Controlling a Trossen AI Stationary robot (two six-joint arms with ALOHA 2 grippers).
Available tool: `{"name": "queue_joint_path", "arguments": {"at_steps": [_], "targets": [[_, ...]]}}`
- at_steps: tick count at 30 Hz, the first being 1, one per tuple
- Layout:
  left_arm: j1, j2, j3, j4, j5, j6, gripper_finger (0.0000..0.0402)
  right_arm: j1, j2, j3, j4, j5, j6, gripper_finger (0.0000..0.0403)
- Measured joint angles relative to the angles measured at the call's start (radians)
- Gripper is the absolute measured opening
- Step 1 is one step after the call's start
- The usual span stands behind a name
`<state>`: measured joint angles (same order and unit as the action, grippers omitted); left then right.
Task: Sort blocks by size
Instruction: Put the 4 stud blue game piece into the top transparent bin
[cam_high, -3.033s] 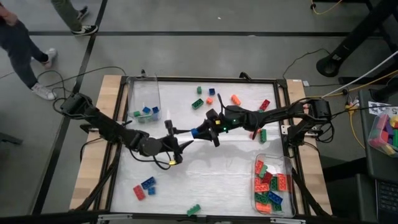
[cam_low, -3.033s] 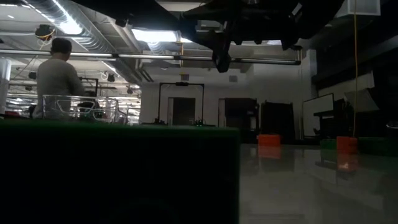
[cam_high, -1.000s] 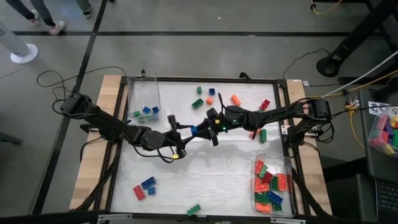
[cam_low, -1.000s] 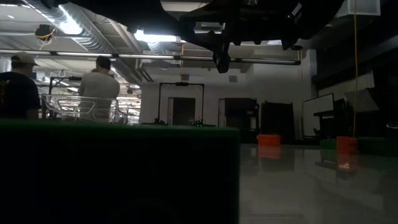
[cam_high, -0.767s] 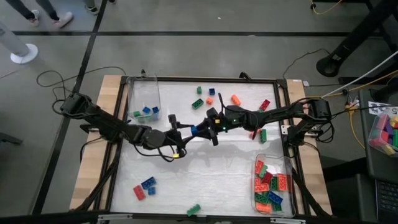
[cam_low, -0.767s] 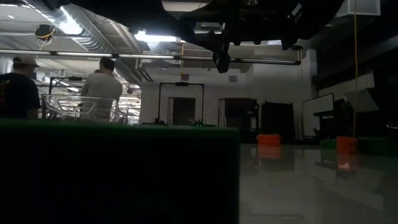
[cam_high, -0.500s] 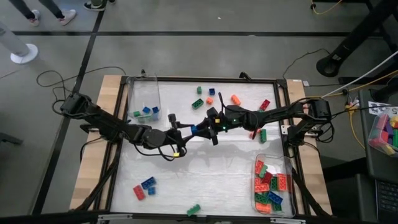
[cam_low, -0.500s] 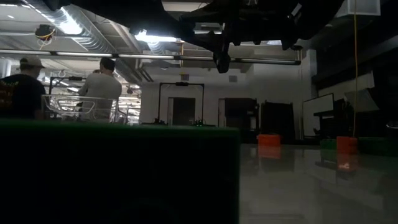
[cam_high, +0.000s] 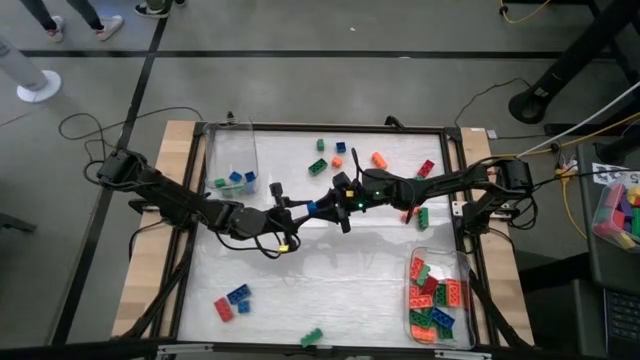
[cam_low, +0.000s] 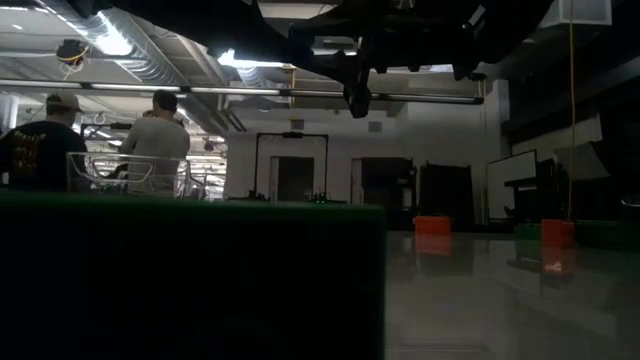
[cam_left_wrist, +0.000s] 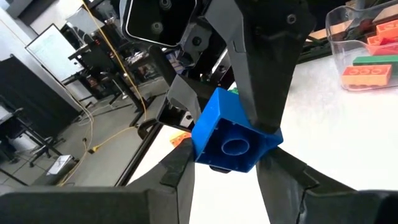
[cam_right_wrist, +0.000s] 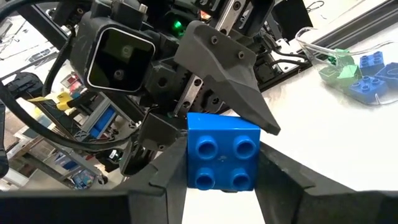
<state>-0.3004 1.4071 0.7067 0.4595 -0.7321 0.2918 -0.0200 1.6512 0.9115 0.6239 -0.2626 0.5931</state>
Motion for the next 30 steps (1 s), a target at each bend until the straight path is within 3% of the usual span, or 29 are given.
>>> {"name": "queue_joint_path", "arguments": {"at_steps": [5,13,17,24,30], "targets": [[0.000,0.000,0.000,0.001,0.009,-0.009,0.0126,0.000,0.000,0.000,0.002,0.000,0.004,0.0165],[0.000,0.000,0.003,0.001,0.017,-0.015,0.0127,-0.004,0.000,0.001,0.004,0.001,-0.029,0.0248],[-0.005,0.000,0.003,-0.012,-0.006,-0.010,0.0128,-0.033,0.000,0.001,0.003,-0.019,-0.055,0.0265],[-0.032,-0.042,0.002,-0.184,-0.198,-0.005,0.0128,-0.134,0.000,0.001,-0.006,-0.088,-0.055,0.0268],[-0.015,-0.148,0.002,-0.496,-0.358,-0.169,0.0129,-0.235,0.000,0.001,-0.092,-0.044,-0.071,0.0268]]}}
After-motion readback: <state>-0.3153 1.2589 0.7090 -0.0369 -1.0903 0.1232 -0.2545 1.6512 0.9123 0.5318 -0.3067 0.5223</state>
